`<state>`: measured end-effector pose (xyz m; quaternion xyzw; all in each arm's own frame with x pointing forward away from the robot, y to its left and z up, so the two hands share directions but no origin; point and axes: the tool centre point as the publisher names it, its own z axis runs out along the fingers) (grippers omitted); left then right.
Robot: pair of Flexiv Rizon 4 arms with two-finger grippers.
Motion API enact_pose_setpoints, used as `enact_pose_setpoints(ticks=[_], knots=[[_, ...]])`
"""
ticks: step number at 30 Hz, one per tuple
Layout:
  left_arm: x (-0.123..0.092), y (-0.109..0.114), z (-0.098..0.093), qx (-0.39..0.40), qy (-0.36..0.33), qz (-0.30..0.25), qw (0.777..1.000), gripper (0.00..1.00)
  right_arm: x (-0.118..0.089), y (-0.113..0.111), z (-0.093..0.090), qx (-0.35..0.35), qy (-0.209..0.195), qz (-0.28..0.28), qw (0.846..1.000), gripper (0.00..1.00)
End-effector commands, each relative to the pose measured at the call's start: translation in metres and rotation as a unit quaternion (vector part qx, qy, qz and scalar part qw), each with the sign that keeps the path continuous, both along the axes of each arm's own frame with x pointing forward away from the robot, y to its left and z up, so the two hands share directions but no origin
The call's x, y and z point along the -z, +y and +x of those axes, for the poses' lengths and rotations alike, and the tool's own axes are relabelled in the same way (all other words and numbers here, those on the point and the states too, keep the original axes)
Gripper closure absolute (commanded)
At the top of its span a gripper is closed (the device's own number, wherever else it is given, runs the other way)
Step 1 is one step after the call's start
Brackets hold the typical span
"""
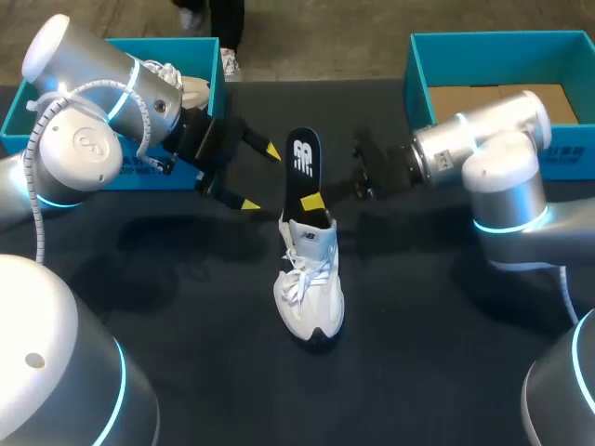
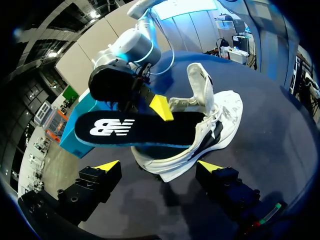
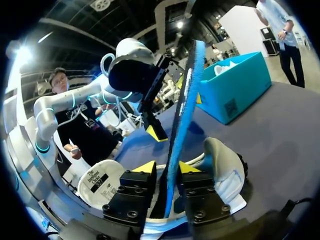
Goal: Take the shoe out of the shoebox, open the shoe tongue, remove and reinsert the insole, then place the shoe into the shoebox
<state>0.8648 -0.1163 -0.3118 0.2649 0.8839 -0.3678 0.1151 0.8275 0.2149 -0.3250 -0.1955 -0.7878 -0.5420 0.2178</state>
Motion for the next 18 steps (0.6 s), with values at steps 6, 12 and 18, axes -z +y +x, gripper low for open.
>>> enact_pose_setpoints(ticks=[6, 12, 18], knots=[[0.0, 0.0, 0.0, 0.0, -0.001, 0.001, 1.0, 0.0, 0.013, 0.004, 0.006, -0.021, 0.027, -0.009, 0.999, 1.0], [0.0, 0.0, 0.0, 0.0, -0.001, 0.001, 1.0, 0.0, 0.018, 0.001, -0.005, -0.024, 0.045, -0.011, 0.999, 1.0], [0.0, 0.0, 0.0, 0.0, -0.001, 0.001, 1.0, 0.0, 0.022, 0.0, -0.016, -0.027, 0.06, -0.014, 0.998, 1.0]])
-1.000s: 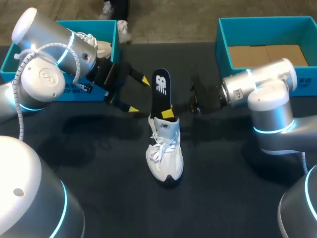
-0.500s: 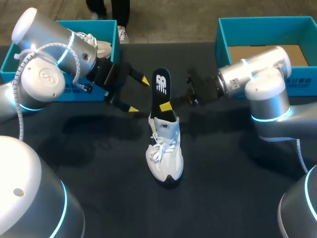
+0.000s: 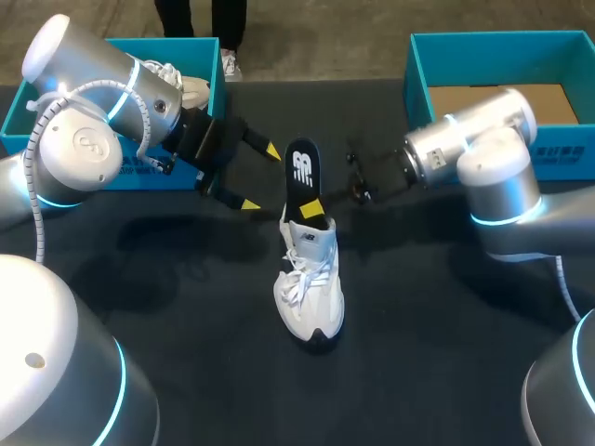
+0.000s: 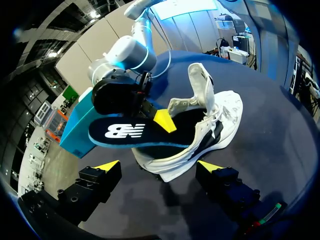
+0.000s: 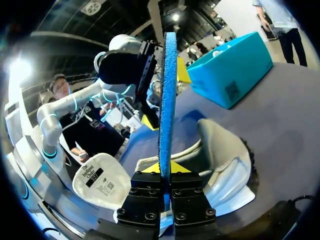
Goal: Take the shoe out of the shoebox, open the shoe tongue, remove and reinsert the insole, then place the shoe into the shoebox
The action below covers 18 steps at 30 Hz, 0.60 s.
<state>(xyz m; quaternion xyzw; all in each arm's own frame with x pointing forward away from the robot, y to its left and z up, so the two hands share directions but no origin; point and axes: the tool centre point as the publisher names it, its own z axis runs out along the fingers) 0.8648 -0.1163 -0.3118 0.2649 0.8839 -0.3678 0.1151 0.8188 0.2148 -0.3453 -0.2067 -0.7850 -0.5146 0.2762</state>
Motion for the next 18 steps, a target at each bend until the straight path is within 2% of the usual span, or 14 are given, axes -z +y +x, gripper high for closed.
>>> enact_pose_setpoints(ticks=[1, 11, 15, 17, 18], knots=[[0.0, 0.0, 0.0, 0.0, -0.001, 0.001, 1.0, 0.0, 0.002, 0.0, -0.008, 0.0, 0.004, -0.005, 1.0, 1.0], [0.0, 0.0, 0.0, 0.0, -0.001, 0.001, 1.0, 0.0, 0.006, 0.003, -0.02, -0.022, 0.024, -0.022, 0.999, 1.0], [0.0, 0.0, 0.0, 0.0, -0.001, 0.001, 1.0, 0.0, 0.003, 0.001, -0.019, -0.015, 0.018, -0.02, 1.0, 1.0], [0.0, 0.0, 0.0, 0.0, -0.001, 0.001, 1.0, 0.0, 0.0, 0.002, -0.015, -0.013, 0.008, -0.023, 1.0, 0.81], [0.0, 0.0, 0.0, 0.0, -0.001, 0.001, 1.0, 0.0, -0.002, 0.002, -0.013, -0.012, 0.003, -0.023, 1.0, 0.8]])
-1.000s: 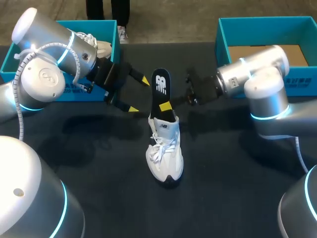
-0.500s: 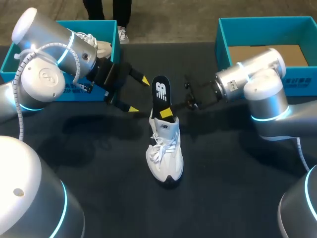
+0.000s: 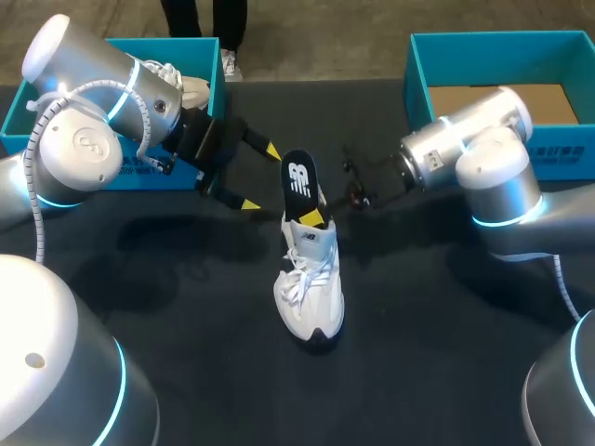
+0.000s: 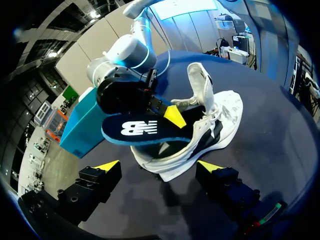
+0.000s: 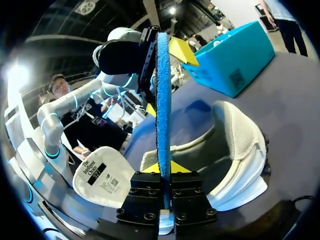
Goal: Take the shoe out of the shoebox, open the shoe tongue, remove and reinsert the insole, then place the shoe into the shoebox
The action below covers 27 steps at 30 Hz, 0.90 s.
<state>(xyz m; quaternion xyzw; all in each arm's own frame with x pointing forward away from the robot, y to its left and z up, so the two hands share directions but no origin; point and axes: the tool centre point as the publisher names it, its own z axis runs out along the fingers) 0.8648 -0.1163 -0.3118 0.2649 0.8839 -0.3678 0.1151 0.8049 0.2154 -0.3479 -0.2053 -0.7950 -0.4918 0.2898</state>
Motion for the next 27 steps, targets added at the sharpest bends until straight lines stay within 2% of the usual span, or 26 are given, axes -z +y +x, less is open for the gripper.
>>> enact_pose_setpoints(ticks=[1, 5, 11, 17, 19, 21, 27], knots=[[0.0, 0.0, 0.0, 0.0, -0.001, 0.001, 1.0, 0.0, -0.006, 0.002, 0.003, 0.004, -0.012, -0.004, 1.0, 0.76], [0.0, 0.0, 0.0, 0.0, -0.001, 0.001, 1.0, 0.0, -0.013, 0.003, 0.01, 0.002, -0.027, -0.009, 1.0, 0.68], [0.0, 0.0, 0.0, 0.0, -0.001, 0.001, 1.0, 0.0, -0.019, 0.001, 0.021, 0.004, -0.042, -0.012, 0.999, 0.69], [0.0, 0.0, 0.0, 0.0, -0.001, 0.001, 1.0, 0.0, -0.02, 0.002, 0.037, -0.008, -0.051, -0.011, 0.999, 0.8], [0.0, 0.0, 0.0, 0.0, -0.001, 0.001, 1.0, 0.0, -0.019, 0.002, 0.039, -0.015, -0.049, -0.01, 0.999, 0.86], [0.0, 0.0, 0.0, 0.0, -0.001, 0.001, 1.0, 0.0, -0.018, 0.002, 0.04, -0.019, -0.046, -0.011, 0.999, 1.0], [0.0, 0.0, 0.0, 0.0, -0.001, 0.001, 1.0, 0.0, -0.013, 0.0, 0.032, -0.024, -0.029, -0.014, 0.999, 1.0]])
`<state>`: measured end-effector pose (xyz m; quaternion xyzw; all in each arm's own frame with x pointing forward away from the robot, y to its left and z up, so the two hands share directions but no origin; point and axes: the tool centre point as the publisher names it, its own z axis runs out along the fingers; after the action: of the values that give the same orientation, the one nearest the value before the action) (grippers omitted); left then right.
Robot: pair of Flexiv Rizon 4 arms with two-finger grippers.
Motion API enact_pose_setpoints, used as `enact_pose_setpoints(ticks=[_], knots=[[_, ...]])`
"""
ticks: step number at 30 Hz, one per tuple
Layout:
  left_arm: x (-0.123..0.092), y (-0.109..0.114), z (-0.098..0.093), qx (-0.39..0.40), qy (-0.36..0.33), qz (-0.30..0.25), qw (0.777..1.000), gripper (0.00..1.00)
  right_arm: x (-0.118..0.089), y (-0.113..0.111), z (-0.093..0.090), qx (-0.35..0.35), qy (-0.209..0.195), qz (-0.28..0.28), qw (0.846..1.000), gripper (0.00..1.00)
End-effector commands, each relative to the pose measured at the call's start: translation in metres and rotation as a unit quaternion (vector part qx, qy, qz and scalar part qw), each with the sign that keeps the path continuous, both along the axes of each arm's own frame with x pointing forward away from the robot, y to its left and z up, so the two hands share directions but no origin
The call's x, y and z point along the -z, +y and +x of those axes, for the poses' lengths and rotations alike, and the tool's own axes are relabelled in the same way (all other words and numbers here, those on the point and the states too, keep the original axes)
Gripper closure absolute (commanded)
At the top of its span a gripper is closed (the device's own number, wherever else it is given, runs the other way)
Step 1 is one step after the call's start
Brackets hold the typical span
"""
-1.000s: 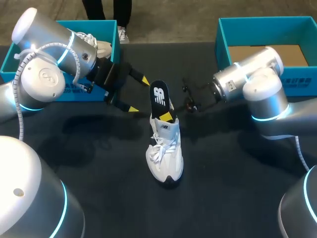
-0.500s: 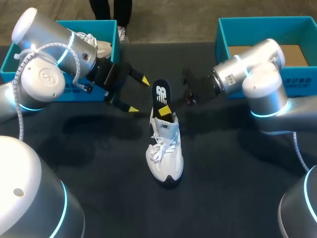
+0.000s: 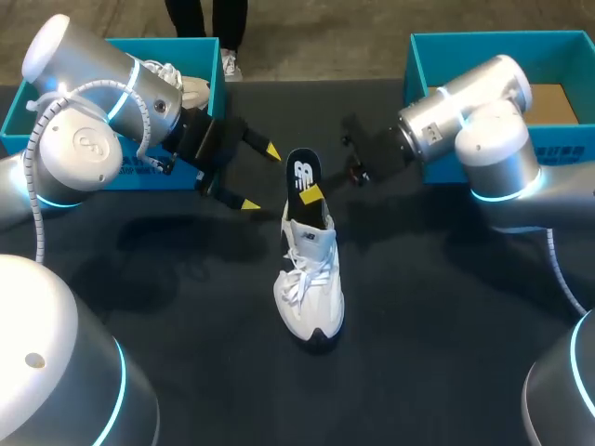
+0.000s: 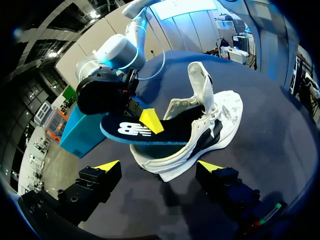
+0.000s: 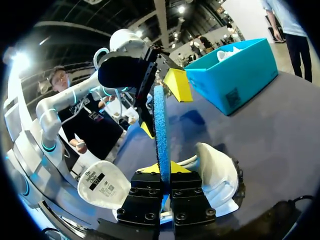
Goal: Take the shoe out of the shoebox, open the shoe tongue, remove and reinsert the insole, then place the shoe into the shoebox
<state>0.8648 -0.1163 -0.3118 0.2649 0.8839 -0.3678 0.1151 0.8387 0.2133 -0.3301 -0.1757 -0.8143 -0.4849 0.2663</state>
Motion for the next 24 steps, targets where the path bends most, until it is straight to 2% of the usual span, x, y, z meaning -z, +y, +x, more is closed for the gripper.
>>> enact_pose_setpoints(ticks=[1, 10, 20, 21, 22, 24], knots=[[0.0, 0.0, 0.0, 0.0, -0.001, 0.001, 1.0, 0.0, 0.006, 0.002, -0.004, -0.007, 0.012, -0.004, 1.0, 1.0], [0.0, 0.0, 0.0, 0.0, -0.001, 0.001, 1.0, 0.0, 0.013, 0.003, -0.027, -0.013, 0.039, -0.019, 0.999, 1.0], [0.0, 0.0, 0.0, 0.0, -0.001, 0.001, 1.0, 0.0, 0.016, 0.002, -0.037, -0.013, 0.053, -0.027, 0.998, 1.0], [0.0, 0.0, 0.0, 0.0, -0.001, 0.001, 1.0, 0.0, 0.014, 0.001, -0.036, -0.011, 0.049, -0.027, 0.998, 0.92], [0.0, 0.0, 0.0, 0.0, -0.001, 0.001, 1.0, 0.0, 0.011, 0.001, -0.034, -0.009, 0.043, -0.031, 0.999, 0.79], [0.0, 0.0, 0.0, 0.0, -0.001, 0.001, 1.0, 0.0, 0.006, 0.001, -0.031, -0.005, 0.032, -0.036, 0.999, 0.73]])
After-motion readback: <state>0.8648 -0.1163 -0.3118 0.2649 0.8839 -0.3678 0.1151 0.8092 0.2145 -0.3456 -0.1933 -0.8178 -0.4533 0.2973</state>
